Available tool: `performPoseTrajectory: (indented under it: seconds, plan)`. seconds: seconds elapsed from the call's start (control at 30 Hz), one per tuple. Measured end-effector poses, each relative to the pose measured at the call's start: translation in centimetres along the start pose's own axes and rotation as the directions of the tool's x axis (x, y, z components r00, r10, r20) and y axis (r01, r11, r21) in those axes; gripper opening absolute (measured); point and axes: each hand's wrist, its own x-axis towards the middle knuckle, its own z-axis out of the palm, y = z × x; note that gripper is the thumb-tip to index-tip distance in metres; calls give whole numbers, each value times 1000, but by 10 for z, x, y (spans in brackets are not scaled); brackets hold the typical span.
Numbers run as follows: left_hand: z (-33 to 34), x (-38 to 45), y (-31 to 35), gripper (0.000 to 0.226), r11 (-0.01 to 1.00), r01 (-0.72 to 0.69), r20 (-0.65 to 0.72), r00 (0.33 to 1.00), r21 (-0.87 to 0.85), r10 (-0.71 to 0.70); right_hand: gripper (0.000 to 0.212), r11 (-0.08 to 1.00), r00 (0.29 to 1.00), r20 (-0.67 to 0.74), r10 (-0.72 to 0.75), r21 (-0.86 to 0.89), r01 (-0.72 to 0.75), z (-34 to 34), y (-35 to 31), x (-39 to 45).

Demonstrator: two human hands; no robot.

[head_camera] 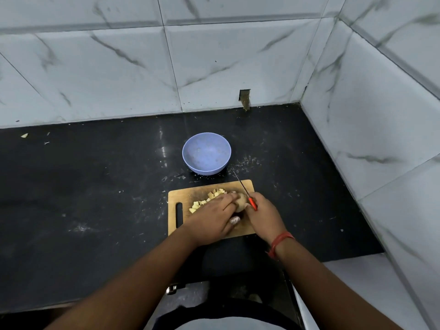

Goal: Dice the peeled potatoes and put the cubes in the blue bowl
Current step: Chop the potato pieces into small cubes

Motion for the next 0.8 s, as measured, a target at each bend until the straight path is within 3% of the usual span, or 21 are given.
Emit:
performPoseTrajectory:
  seconds: [0.1,0.23,0.37,0.57,0.8]
  plan:
    - [-2,2,0,45,1000,-17,8,1000,11,17,35,995,999,-3,34,97,-34,7,-2,2]
    - [0,2,4,49,999,47,-24,999,-13,-47,22,987,997,-38,73,143,-66,11,-1,1]
    - [7,-2,11,63,992,127,71,989,-14,-126,16,980,996,-27,87,179,-81,10,0,1]
    - [9,-1,12,71,991,125,129,983,41,-129,15,983,990,-92,105,163,-89,1,-1,-4]
    - [12,0,15,72,988,141,147,978,63,-149,11,993,1000,-6,25,-116,-25,-8,2,-37]
